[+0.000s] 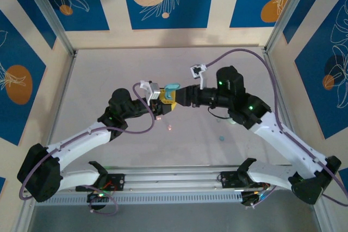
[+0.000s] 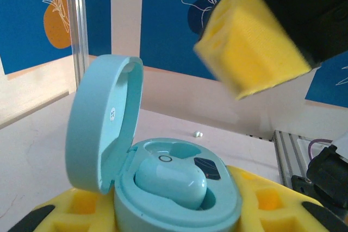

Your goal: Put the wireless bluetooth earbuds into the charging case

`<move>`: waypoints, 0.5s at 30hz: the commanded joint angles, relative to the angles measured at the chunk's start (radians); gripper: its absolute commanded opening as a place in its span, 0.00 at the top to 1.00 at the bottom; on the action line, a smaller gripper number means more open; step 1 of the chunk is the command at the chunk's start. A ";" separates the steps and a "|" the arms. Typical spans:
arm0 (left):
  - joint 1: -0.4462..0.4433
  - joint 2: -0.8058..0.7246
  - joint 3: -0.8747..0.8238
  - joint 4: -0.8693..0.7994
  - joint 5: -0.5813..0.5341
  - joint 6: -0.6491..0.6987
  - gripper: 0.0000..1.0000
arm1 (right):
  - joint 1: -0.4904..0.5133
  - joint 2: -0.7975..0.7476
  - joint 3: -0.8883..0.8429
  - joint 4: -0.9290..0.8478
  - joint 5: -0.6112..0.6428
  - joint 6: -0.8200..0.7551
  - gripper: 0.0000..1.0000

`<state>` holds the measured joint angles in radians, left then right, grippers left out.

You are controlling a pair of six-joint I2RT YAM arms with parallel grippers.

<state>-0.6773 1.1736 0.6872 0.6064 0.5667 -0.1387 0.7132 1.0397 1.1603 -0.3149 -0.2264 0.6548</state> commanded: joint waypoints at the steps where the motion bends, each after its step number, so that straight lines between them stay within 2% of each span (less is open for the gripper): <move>1: -0.008 -0.015 0.016 0.036 -0.008 0.018 0.75 | -0.010 -0.112 -0.049 0.047 0.085 -0.056 0.49; 3: -0.008 -0.015 0.017 0.037 -0.008 0.018 0.75 | -0.021 -0.191 -0.108 0.054 0.192 -0.067 0.50; 5: -0.008 -0.019 0.017 0.038 -0.005 0.013 0.75 | -0.038 -0.272 -0.170 0.007 0.354 -0.061 0.51; 8: -0.008 -0.040 0.008 0.029 -0.014 0.011 0.75 | -0.112 -0.349 -0.221 -0.218 0.629 0.087 0.54; 9: -0.008 -0.046 0.002 0.029 -0.017 0.013 0.75 | -0.157 -0.359 -0.232 -0.299 0.665 0.135 0.56; 10: -0.008 -0.054 -0.003 0.024 -0.023 0.016 0.75 | -0.225 -0.367 -0.254 -0.356 0.645 0.163 0.56; 11: -0.008 -0.058 -0.010 0.016 -0.028 0.020 0.75 | -0.307 -0.369 -0.289 -0.369 0.561 0.164 0.55; 15: -0.008 -0.058 -0.012 0.013 -0.030 0.022 0.75 | -0.621 -0.316 -0.464 -0.325 0.147 0.228 0.52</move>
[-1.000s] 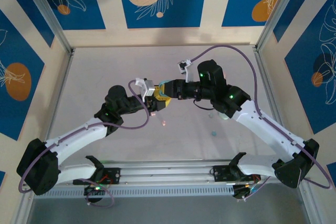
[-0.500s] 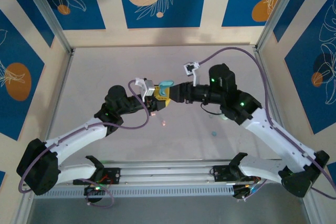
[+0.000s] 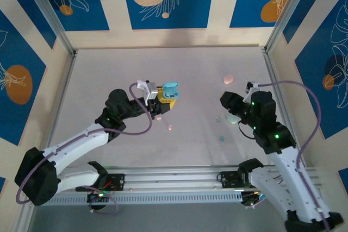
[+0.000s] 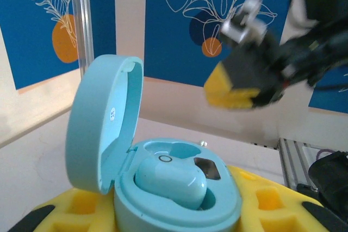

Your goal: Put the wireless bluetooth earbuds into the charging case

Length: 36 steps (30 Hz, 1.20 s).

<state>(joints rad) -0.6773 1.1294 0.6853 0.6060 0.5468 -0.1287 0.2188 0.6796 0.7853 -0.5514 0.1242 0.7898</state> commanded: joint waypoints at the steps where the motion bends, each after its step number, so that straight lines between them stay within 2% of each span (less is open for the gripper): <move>1: -0.008 -0.011 -0.006 0.012 -0.008 0.013 0.75 | -0.197 0.079 -0.129 -0.075 -0.288 0.108 0.53; 2: -0.008 -0.008 -0.002 0.011 -0.007 0.013 0.75 | -0.246 0.115 -0.163 -0.061 -0.351 0.113 0.54; 4: -0.008 -0.008 0.004 0.012 -0.006 0.011 0.75 | -0.304 0.180 -0.209 -0.047 -0.394 0.116 0.54; 7: -0.008 -0.012 0.001 0.005 -0.008 0.012 0.75 | -0.322 0.265 -0.220 -0.081 -0.369 0.084 0.52; 12: -0.008 -0.014 -0.006 0.006 -0.016 0.012 0.75 | -0.284 0.361 -0.210 -0.109 -0.296 0.042 0.49; 23: -0.008 -0.020 -0.004 -0.008 -0.017 0.021 0.75 | -0.106 0.608 -0.146 -0.082 -0.144 0.017 0.46; 31: -0.008 -0.028 -0.010 -0.012 -0.025 0.023 0.75 | -0.057 0.669 -0.107 -0.100 -0.080 0.002 0.47; 36: -0.008 -0.023 -0.007 -0.007 -0.020 0.019 0.75 | -0.042 0.700 -0.093 -0.100 -0.109 -0.012 0.48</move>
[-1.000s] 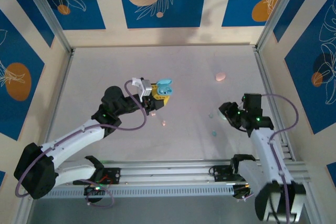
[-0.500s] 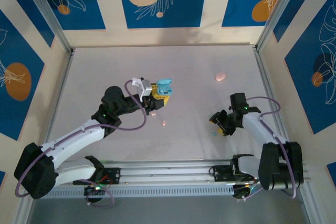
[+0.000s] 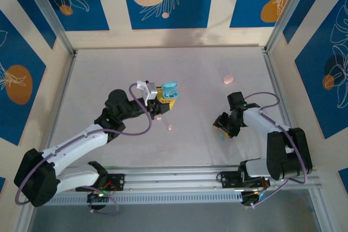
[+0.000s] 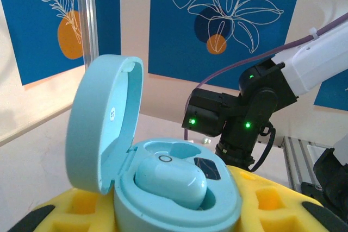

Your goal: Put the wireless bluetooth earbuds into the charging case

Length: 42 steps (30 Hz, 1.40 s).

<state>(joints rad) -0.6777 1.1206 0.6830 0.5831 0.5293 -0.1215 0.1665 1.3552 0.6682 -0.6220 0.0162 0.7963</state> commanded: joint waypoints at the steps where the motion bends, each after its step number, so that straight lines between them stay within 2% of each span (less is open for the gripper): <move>1: -0.008 -0.015 -0.005 0.016 -0.002 0.011 0.75 | 0.018 0.033 0.028 -0.035 0.000 -0.019 0.48; 10: -0.008 -0.015 0.000 0.013 0.000 0.010 0.75 | 0.048 0.029 0.032 -0.084 0.068 0.015 0.47; 18: -0.008 -0.012 0.009 0.012 0.005 0.010 0.75 | 0.090 0.080 0.042 -0.047 -0.053 -0.048 0.49; 27: -0.007 -0.021 0.004 -0.001 0.000 0.015 0.75 | 0.198 0.161 0.144 -0.094 -0.067 -0.094 0.49; 32: -0.007 -0.022 0.000 -0.001 -0.002 0.020 0.75 | 0.211 0.087 0.186 -0.159 0.025 -0.075 0.49; 36: -0.008 -0.025 -0.003 0.001 -0.002 0.022 0.75 | 0.151 -0.023 0.146 -0.189 0.110 0.005 0.49; 40: -0.008 -0.028 -0.008 0.001 -0.003 0.023 0.75 | 0.060 -0.141 0.033 -0.173 0.086 0.095 0.49; 42: -0.008 -0.028 -0.009 0.003 -0.002 0.025 0.75 | 0.048 -0.195 -0.022 -0.154 0.074 0.139 0.49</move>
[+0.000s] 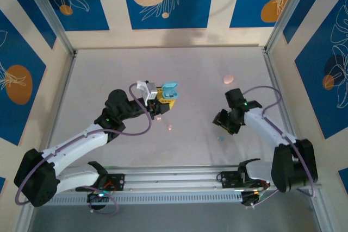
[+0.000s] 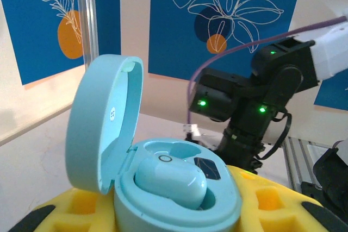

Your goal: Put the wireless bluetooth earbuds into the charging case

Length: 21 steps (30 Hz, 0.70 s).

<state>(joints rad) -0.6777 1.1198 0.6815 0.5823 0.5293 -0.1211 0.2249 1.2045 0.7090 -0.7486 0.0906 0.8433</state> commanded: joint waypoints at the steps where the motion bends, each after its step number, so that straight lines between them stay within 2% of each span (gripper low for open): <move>1: -0.008 -0.028 -0.008 0.005 -0.003 0.024 0.75 | -0.013 -0.068 -0.089 -0.010 -0.011 0.113 0.49; 6: -0.008 -0.018 -0.005 0.009 0.004 0.024 0.75 | -0.018 -0.093 -0.158 0.048 -0.056 0.156 0.50; 21: -0.008 -0.019 -0.003 0.002 -0.002 0.023 0.75 | -0.008 0.022 -0.148 0.163 -0.155 0.079 0.55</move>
<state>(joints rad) -0.6773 1.1198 0.6811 0.5816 0.5293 -0.1207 0.2111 1.2221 0.5552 -0.6067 -0.0189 0.9466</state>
